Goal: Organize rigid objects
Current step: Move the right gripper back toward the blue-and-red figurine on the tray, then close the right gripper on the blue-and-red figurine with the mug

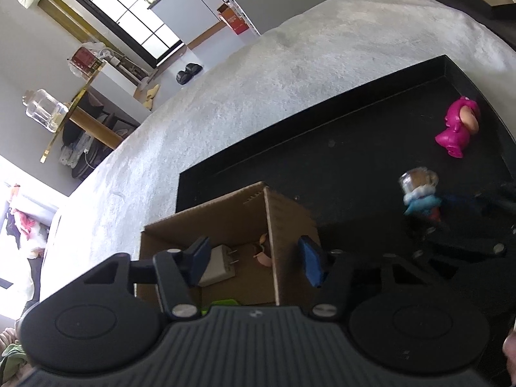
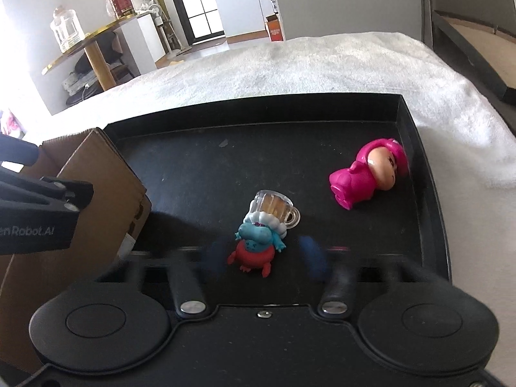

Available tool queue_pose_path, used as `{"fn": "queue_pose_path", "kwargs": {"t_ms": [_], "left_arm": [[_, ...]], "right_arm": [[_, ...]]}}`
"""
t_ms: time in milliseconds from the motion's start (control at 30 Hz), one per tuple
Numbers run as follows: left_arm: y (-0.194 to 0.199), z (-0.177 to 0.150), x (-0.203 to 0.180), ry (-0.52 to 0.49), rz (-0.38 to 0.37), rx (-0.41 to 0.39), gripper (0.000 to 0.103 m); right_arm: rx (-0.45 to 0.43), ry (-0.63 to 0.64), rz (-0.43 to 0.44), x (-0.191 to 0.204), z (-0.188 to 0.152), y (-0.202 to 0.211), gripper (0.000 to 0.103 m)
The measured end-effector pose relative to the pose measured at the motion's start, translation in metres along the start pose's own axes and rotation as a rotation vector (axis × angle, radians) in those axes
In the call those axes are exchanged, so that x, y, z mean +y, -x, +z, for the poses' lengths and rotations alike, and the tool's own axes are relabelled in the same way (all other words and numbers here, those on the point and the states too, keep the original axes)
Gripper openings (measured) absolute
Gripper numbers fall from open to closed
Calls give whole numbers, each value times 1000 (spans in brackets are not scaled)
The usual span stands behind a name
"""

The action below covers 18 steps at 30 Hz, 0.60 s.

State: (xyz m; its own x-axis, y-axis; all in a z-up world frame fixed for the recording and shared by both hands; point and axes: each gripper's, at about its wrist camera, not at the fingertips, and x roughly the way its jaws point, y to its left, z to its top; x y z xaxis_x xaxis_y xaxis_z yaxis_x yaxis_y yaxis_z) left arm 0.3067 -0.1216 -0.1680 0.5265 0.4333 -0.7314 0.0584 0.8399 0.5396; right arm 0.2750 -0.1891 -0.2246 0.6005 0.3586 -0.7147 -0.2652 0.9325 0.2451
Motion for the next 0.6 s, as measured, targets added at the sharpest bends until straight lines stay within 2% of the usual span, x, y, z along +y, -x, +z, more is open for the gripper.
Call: {"fn": "queue_pose_path", "kwargs": {"t_ms": [167,333,467,600], "left_arm": [[11,-2,-3,-9,-10,-19,58],[17,-10,3,19,-53,-7,57],[25,-19,16,44,-68,-3,47],[33,-27,33,95,-108,-5,44]], "right_arm": [[27,15,-4,2,-2,7,32],[46,16,-14,0,-5,18,31],[76,-35,0,-6,-5,26,31],[78,-23,-9,-3,-4,36,29]]}}
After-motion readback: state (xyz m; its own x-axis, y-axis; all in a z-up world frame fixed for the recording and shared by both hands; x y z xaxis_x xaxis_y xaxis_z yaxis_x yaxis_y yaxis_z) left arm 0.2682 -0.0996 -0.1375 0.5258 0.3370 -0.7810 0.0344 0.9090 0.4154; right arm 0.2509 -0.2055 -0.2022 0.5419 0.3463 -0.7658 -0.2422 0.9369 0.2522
